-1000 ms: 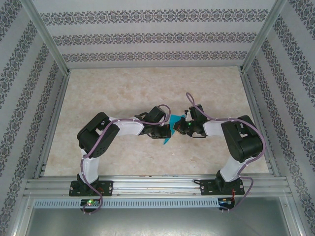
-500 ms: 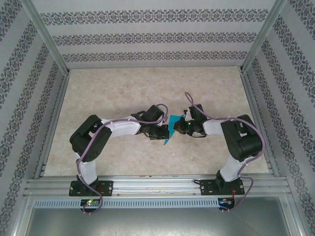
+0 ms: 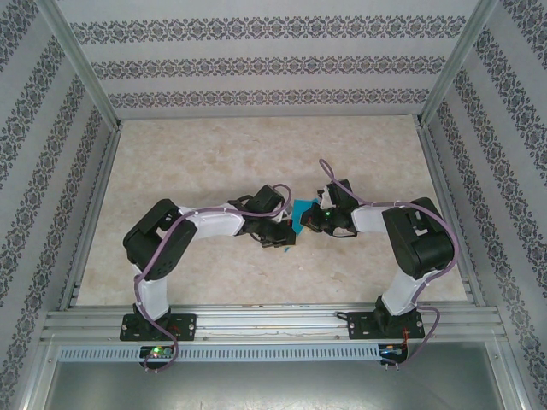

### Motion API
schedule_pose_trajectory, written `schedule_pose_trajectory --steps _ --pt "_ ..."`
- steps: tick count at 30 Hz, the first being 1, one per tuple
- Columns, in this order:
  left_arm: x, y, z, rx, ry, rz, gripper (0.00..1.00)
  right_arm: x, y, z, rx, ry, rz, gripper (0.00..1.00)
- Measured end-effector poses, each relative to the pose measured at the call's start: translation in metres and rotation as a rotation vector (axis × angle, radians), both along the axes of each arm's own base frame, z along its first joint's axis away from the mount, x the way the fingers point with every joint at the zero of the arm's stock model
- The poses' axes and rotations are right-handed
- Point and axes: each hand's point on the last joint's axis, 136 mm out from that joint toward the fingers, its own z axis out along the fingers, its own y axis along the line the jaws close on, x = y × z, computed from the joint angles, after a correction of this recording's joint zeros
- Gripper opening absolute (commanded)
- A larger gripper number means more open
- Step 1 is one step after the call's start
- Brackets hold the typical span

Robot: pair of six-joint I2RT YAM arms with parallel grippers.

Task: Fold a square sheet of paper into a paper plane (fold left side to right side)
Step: Fold the wing for the fifth time at the center of the table.

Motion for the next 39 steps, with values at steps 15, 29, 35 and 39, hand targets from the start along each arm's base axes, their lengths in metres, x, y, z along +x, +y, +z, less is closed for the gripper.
schedule_pose_trajectory --steps 15,29,35,39 --pt "0.003 -0.003 -0.010 -0.004 0.013 0.015 0.00 0.000 0.000 0.000 -0.002 0.001 0.004 0.00" --pt "0.001 -0.002 -0.016 -0.010 0.020 0.024 0.00 0.001 0.002 0.000 -0.010 -0.001 0.018 0.00" --pt "0.001 -0.002 -0.016 -0.011 0.020 0.024 0.00 0.001 0.002 0.000 -0.013 0.003 0.021 0.00" --pt "0.000 -0.001 -0.017 -0.013 0.018 0.024 0.00 0.002 0.003 -0.001 -0.015 0.005 0.025 0.00"
